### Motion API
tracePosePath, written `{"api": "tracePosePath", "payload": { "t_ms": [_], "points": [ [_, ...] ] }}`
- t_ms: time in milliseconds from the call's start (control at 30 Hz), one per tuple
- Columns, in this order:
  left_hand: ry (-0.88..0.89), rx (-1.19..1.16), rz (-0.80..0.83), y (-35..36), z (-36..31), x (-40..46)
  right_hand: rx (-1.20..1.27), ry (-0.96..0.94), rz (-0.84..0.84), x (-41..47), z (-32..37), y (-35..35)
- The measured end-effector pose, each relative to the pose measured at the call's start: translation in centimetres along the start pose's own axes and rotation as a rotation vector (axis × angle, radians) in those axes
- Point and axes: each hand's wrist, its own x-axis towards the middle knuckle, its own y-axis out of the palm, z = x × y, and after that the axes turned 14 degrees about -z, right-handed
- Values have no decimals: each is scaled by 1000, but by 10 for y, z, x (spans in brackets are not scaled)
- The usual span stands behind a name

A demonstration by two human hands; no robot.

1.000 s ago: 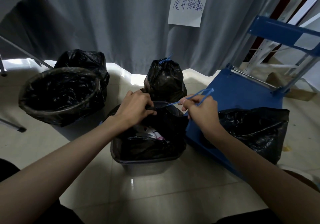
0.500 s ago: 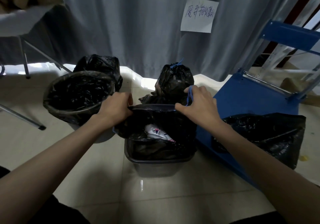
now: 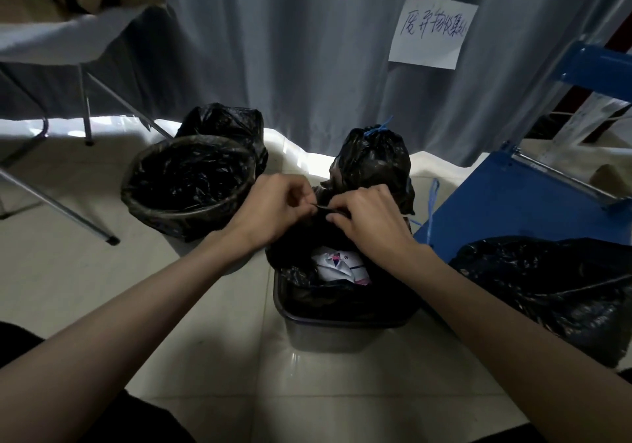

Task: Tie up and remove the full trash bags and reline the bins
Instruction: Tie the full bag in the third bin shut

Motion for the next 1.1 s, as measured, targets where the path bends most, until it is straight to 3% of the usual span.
{"api": "tracePosePath", "payload": {
  "t_ms": [233, 400, 567, 667, 933, 1100],
  "points": [
    [-104, 223, 72, -11, 17, 0, -10, 155, -41, 2, -13, -2],
    [-150, 106, 11, -15, 13, 3, -64, 172, 15, 2, -16, -1],
    [-164, -31, 60, -15, 1, 0, 110, -5, -50, 5, 3, 6],
    [-170, -54, -11, -16, -1, -2, 99, -38, -37, 8, 10, 6],
    [-148, -116, -195, -22, -11, -1, 193, 108, -53, 9, 11, 11],
    [-194, -304, -328, -27, -23, 2, 132, 244, 189, -7, -5, 34]
  ]
}}
